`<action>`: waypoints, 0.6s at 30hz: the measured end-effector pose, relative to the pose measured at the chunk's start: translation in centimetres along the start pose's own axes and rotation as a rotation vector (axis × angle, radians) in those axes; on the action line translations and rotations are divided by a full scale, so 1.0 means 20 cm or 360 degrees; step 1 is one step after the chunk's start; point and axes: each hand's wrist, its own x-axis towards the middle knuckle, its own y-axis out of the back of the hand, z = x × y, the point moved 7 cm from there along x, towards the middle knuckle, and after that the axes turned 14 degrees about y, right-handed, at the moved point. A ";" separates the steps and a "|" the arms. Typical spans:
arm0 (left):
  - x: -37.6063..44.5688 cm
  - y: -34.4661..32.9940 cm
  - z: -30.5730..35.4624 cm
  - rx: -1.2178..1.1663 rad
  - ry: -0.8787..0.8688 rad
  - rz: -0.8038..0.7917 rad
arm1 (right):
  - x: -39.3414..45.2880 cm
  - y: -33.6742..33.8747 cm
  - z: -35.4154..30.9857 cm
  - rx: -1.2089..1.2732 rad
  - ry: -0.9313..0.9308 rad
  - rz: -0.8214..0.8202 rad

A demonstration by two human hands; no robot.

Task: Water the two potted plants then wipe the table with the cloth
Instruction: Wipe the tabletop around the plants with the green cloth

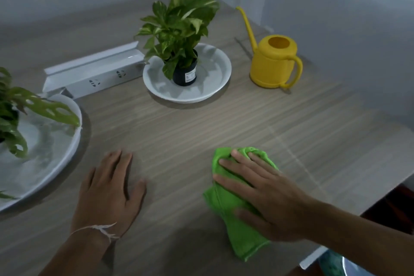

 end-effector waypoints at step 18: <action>0.06 -0.18 1.07 -0.0124 -0.0098 -0.0034 | -0.23 0.04 0.51 -0.0095 -0.0861 0.0169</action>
